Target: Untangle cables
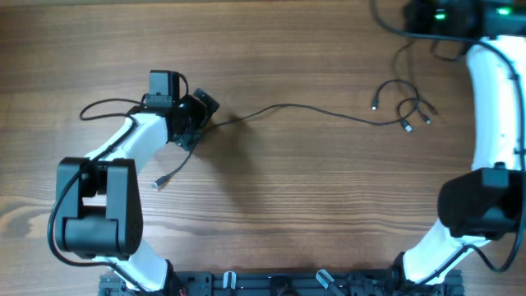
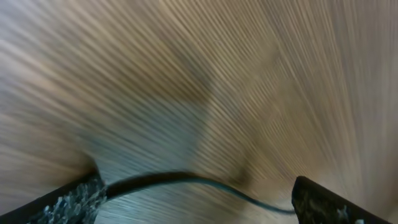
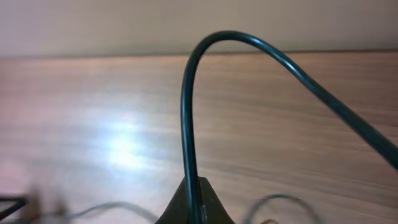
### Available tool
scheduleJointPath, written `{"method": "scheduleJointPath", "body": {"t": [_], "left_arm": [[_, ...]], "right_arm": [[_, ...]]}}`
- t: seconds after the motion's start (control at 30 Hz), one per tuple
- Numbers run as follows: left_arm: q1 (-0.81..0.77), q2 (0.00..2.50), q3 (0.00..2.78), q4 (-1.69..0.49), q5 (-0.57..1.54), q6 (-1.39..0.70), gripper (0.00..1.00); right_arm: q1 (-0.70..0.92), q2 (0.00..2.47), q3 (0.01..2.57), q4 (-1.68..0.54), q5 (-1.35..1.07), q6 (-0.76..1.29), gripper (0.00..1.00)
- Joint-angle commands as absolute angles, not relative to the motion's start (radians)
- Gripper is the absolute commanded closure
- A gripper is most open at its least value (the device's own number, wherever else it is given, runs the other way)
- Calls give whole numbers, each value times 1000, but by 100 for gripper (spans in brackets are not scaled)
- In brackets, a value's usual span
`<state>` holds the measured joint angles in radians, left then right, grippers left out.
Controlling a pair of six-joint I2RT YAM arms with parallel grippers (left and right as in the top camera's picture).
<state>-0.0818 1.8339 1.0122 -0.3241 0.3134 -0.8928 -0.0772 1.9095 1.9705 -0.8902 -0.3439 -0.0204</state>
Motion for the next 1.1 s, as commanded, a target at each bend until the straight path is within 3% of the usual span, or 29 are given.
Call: {"method": "scheduleJointPath", "body": {"t": [0.0,0.23,0.43,0.57,0.7,0.8,0.87,0.9,1.03,1.07], "left_arm": [[-192,1875,994,-358,349,-859,0],[-454,1818,1037,-110,281,-533,0],[-633,1800,1076,2,-80,-199,0],[-698,1829,1076,172,-76,236,0],[-710,1897,1076,301,79,281,9],[-704,1962,1076,401,148,281,10],[-704,2017,1076,507,149,279,20],[-704,2045,1076,559,149,272,37],[-704,2129,1089,640,148,148,73],[-703,2146,1094,651,144,132,96]], "right_arm": [[-25,1896,1981,-892,-346,49,96],[-24,1894,1981,-912,-411,79,96],[-93,1888,1981,-982,-412,82,96],[-166,1888,1981,-1008,-412,90,96],[-215,1888,1980,-1060,-412,86,96],[-217,1889,1976,-1065,-412,86,96],[-216,1888,1975,-1078,-412,86,96],[-216,1888,1975,-1087,-412,86,96],[-216,1889,1975,-1103,-412,86,96],[-216,1889,1975,-1110,-412,86,96]]}}
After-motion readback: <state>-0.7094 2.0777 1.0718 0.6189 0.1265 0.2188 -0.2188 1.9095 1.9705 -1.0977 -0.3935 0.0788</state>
